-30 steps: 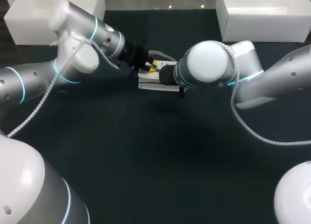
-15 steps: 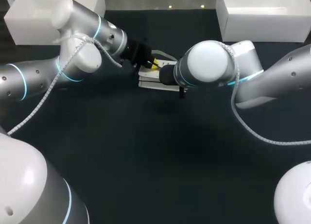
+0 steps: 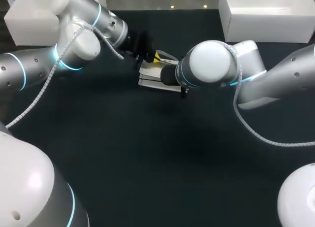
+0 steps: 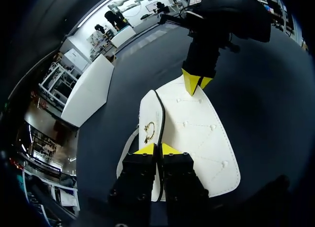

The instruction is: Pick up the bag, open it, inspect its contents, close it, and place it on the opposite side

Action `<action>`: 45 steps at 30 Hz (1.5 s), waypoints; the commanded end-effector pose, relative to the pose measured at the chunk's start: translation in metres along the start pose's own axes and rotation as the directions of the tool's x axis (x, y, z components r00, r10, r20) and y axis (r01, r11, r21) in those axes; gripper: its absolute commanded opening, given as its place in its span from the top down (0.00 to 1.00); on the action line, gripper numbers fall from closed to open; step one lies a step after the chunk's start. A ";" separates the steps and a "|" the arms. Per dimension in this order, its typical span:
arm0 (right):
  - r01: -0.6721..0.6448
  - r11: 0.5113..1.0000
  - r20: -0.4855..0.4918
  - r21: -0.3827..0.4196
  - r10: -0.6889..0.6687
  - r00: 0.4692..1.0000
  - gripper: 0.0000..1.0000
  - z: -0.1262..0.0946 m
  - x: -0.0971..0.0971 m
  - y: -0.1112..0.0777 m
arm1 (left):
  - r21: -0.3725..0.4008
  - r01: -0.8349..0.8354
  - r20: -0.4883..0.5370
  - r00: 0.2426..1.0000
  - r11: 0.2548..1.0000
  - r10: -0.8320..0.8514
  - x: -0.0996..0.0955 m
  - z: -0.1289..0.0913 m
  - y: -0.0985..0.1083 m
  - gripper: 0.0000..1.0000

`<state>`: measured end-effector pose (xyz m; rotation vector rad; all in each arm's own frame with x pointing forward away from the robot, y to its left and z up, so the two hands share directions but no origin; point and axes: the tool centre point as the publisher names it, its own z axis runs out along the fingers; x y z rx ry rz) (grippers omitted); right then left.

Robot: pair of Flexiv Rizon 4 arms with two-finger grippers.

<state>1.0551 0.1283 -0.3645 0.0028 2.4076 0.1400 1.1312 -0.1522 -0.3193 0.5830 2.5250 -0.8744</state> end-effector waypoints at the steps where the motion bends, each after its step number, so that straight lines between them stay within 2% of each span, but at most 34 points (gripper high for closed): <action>1: 0.001 1.000 0.002 -0.001 -0.001 1.000 1.00 0.002 0.005 -0.003 | -0.014 0.037 -0.024 0.999 0.999 -0.037 -0.012 -0.004 0.004 1.00; 16: 0.001 1.000 0.002 -0.001 -0.001 1.000 1.00 0.002 0.005 -0.003 | 0.020 0.217 -0.097 0.972 0.976 -0.215 -0.032 -0.014 0.013 1.00; 22: 0.001 1.000 0.002 -0.001 -0.001 1.000 1.00 0.002 0.005 -0.003 | 0.017 0.206 -0.082 0.975 0.978 -0.204 -0.028 -0.015 0.012 1.00; 23: 0.001 1.000 0.002 -0.001 -0.001 1.000 1.00 0.002 0.005 -0.003 | 0.010 0.199 -0.077 0.977 0.980 -0.198 -0.025 -0.013 0.012 0.95; 24: 0.001 1.000 0.002 -0.001 -0.001 1.000 1.00 0.002 0.005 -0.003 | 0.000 0.196 -0.070 0.978 0.981 -0.196 -0.023 -0.012 0.012 0.64; 25: 0.001 1.000 0.002 -0.001 -0.001 1.000 1.00 0.002 0.005 -0.003 | -0.019 0.194 -0.056 0.979 0.981 -0.194 -0.021 -0.010 0.012 0.43; 26: 0.001 1.000 0.002 -0.001 -0.001 1.000 1.00 0.002 0.005 -0.003 | -0.043 0.181 -0.036 0.983 0.983 -0.182 -0.019 -0.009 0.012 0.10; 27: 0.001 1.000 0.002 -0.001 -0.001 1.000 1.00 0.002 0.005 -0.003 | -0.032 0.187 -0.045 0.981 0.982 -0.188 -0.016 -0.007 0.011 0.01; 32: 0.001 1.000 0.002 -0.001 -0.001 1.000 1.00 0.002 0.005 -0.003 | -0.028 0.210 -0.023 0.977 0.977 -0.211 -0.007 0.000 0.010 0.00; 35: 0.001 1.000 0.002 -0.001 -0.001 1.000 1.00 0.002 0.005 -0.003 | -0.017 0.235 -0.005 0.972 0.972 -0.235 -0.009 0.003 0.011 0.00; 45: 0.001 1.000 0.002 -0.001 -0.001 1.000 1.00 0.002 0.005 -0.003 | -0.033 0.275 -0.005 0.961 0.961 -0.275 -0.023 0.028 0.019 0.15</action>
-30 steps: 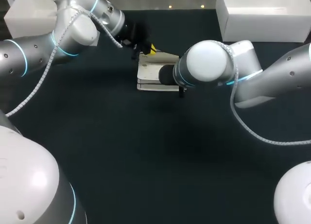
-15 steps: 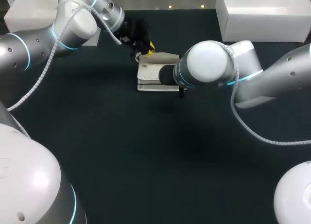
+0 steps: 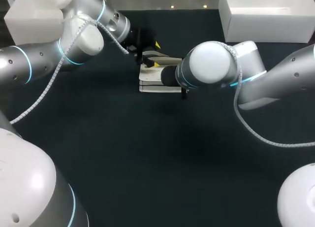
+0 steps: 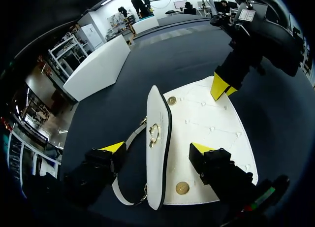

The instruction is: Pick up the bag, open it, inspect its contents, close it, and place it on the opposite side

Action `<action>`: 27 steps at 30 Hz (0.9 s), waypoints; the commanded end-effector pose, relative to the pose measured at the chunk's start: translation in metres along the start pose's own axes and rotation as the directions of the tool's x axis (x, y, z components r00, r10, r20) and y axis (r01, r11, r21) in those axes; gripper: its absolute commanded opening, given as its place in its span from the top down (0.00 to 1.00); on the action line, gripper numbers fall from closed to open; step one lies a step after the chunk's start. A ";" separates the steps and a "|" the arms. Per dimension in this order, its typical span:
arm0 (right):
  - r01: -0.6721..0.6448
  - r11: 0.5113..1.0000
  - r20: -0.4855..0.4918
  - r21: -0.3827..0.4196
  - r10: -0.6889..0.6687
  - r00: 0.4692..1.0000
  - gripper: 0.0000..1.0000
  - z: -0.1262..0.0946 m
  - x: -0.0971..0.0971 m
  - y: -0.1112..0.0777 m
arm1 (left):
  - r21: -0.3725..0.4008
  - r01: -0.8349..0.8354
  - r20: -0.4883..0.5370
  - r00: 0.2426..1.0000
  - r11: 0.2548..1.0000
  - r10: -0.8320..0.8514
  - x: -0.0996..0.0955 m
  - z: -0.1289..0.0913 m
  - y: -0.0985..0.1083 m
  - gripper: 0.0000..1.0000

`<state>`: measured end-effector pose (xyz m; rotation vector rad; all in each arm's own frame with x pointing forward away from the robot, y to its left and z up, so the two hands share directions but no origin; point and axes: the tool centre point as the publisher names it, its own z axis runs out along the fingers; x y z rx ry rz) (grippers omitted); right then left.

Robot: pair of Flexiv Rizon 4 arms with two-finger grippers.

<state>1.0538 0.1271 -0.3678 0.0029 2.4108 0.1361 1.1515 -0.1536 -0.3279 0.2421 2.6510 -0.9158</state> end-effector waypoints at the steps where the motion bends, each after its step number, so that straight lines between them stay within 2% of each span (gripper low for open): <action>1: 0.000 1.000 0.005 -0.004 0.000 1.000 1.00 0.000 0.002 -0.001 | 0.002 0.019 -0.012 1.000 1.000 -0.019 -0.013 0.018 0.002 0.20; 3: 0.000 1.000 0.005 -0.004 0.000 1.000 1.00 0.000 0.002 -0.001 | -0.001 0.037 -0.017 0.999 0.999 -0.037 -0.017 0.023 0.004 0.29; 8: 0.000 1.000 0.005 -0.004 0.000 1.000 1.00 0.000 0.002 -0.001 | -0.009 0.065 -0.026 0.998 0.998 -0.065 -0.024 0.031 0.010 0.43; 15: 0.000 1.000 0.005 -0.004 0.000 1.000 1.00 0.000 0.002 -0.001 | -0.011 0.082 -0.029 0.996 0.997 -0.082 -0.026 0.031 0.016 0.62; 23: 0.000 1.000 0.005 -0.004 0.000 1.000 1.00 0.000 0.002 -0.001 | -0.017 0.102 -0.038 0.994 0.995 -0.103 -0.027 0.031 0.024 0.61; 27: 0.000 1.000 0.005 -0.004 0.000 1.000 1.00 0.000 0.002 -0.001 | -0.020 0.108 -0.041 0.993 0.994 -0.108 -0.027 0.032 0.026 0.65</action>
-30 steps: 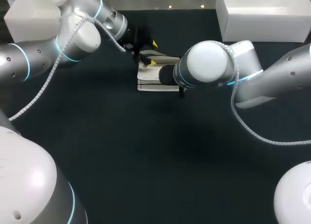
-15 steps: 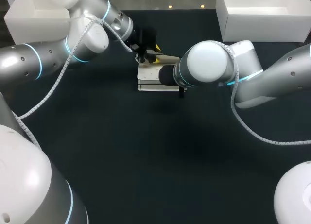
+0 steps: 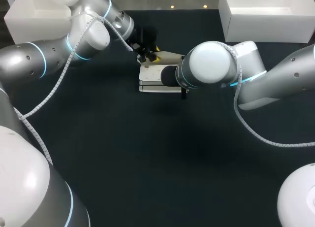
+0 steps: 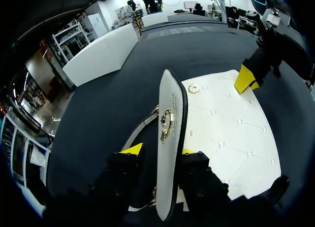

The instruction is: Pick up the bag, open it, inspect its contents, close it, and place it on the opposite side

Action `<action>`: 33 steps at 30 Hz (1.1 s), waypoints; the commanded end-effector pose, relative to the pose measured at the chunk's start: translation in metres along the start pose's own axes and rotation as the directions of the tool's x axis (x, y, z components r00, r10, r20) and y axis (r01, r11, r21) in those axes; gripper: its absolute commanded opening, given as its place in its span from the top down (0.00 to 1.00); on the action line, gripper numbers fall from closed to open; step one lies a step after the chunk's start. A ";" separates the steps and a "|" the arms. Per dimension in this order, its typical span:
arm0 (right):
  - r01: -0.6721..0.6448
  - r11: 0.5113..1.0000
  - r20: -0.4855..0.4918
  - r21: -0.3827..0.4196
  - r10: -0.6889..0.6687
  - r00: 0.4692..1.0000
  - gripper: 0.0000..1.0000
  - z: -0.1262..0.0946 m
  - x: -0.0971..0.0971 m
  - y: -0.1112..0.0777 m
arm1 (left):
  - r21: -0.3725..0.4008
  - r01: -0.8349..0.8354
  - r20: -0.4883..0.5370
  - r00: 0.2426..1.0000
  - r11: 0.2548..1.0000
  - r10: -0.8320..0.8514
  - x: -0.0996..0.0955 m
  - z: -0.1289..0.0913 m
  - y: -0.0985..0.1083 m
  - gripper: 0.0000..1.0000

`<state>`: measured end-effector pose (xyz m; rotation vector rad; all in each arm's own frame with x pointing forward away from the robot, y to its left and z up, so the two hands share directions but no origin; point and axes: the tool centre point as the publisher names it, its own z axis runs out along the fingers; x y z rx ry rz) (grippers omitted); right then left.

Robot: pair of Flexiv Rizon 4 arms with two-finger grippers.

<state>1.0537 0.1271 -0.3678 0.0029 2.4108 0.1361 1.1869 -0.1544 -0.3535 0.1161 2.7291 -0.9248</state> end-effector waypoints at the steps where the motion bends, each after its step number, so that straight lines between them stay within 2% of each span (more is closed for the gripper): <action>1: 0.000 1.000 0.005 -0.004 0.000 1.000 1.00 0.001 0.002 -0.001 | 0.002 0.003 -0.005 1.000 1.000 -0.003 -0.003 0.004 0.002 0.67; 5: 0.000 1.000 0.005 -0.004 0.000 1.000 1.00 0.001 0.002 -0.001 | -0.006 0.001 -0.007 1.000 1.000 -0.001 -0.004 0.005 0.003 0.87; 10: 0.000 1.000 0.005 -0.004 0.000 1.000 1.00 0.001 0.002 -0.001 | -0.012 0.004 -0.013 1.000 1.000 -0.004 -0.005 0.007 0.005 1.00; 22: 0.000 1.000 0.005 -0.004 0.000 1.000 1.00 0.001 0.002 -0.001 | 0.001 0.021 -0.024 0.999 1.000 -0.021 -0.004 0.003 0.007 1.00; 23: -0.004 1.000 0.004 -0.005 0.004 1.000 0.94 0.000 0.001 -0.001 | 0.004 0.022 -0.024 0.999 1.000 -0.021 -0.004 0.002 0.006 1.00; 24: -0.005 1.000 0.003 -0.005 0.005 1.000 0.65 -0.001 0.001 -0.001 | 0.010 0.024 -0.024 0.999 1.000 -0.023 -0.005 0.000 0.005 1.00; 25: -0.007 1.000 0.001 -0.005 0.007 1.000 0.00 -0.001 0.000 -0.001 | 0.012 0.025 -0.025 0.999 1.000 -0.024 -0.005 -0.001 0.004 1.00; 33: -0.045 0.999 -0.060 0.029 0.047 0.997 0.00 -0.018 -0.008 0.004 | 0.026 0.030 -0.025 0.999 0.999 -0.029 -0.009 -0.019 -0.012 1.00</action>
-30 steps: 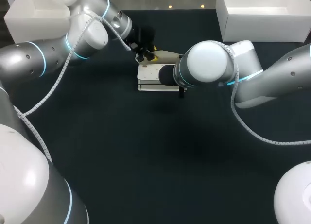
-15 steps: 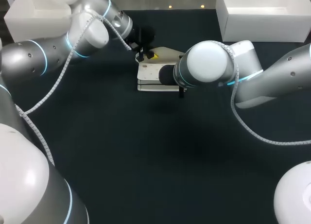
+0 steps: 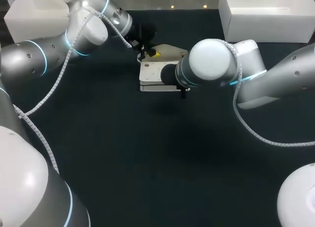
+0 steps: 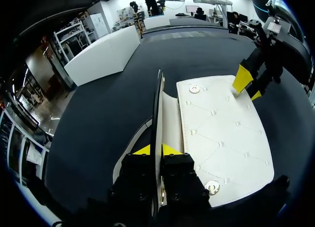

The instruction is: Pick up the bag, open it, inspect its contents, close it, and place it on the opposite side

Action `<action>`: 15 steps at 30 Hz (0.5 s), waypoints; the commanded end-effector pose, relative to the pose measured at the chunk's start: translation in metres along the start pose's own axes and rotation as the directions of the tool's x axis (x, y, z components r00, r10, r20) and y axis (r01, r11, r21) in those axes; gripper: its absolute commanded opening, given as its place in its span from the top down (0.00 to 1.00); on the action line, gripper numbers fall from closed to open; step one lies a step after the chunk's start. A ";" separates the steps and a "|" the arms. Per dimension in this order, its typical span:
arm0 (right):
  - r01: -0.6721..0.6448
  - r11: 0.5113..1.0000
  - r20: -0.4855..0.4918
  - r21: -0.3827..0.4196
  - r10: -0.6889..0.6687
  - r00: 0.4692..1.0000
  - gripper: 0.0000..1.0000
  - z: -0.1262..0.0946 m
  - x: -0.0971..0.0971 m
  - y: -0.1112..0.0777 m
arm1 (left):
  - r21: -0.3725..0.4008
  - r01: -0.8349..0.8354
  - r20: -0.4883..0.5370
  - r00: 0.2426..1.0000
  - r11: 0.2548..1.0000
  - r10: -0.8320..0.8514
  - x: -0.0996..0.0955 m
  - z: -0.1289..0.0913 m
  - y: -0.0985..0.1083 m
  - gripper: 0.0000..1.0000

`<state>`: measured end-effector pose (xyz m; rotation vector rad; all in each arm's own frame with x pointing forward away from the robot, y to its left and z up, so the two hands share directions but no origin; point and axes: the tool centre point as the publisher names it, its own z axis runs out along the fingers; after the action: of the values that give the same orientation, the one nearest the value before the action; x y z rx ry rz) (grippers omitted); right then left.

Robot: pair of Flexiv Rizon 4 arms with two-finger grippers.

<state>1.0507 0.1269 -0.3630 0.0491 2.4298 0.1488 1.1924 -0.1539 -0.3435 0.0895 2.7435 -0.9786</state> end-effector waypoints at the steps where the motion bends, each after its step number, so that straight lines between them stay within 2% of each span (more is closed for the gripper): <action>1: -0.011 1.000 -0.051 0.029 0.012 0.999 0.00 -0.016 -0.008 0.005 | -0.003 -0.001 -0.004 1.000 1.000 0.001 -0.001 -0.015 -0.010 1.00; 6: -0.035 0.999 -0.084 0.002 0.036 0.996 0.00 -0.037 -0.018 0.010 | 0.005 0.002 -0.004 1.000 1.000 -0.002 -0.003 -0.032 -0.023 1.00; 15: -0.045 0.998 -0.082 -0.038 0.042 0.996 0.00 -0.071 -0.036 0.017 | 0.014 0.010 -0.002 1.000 1.000 -0.010 -0.003 -0.060 -0.042 1.00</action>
<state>1.0391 0.1400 -0.2960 0.0837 2.4977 0.2193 1.1878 -0.1534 -0.2849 0.0842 2.7403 -1.0166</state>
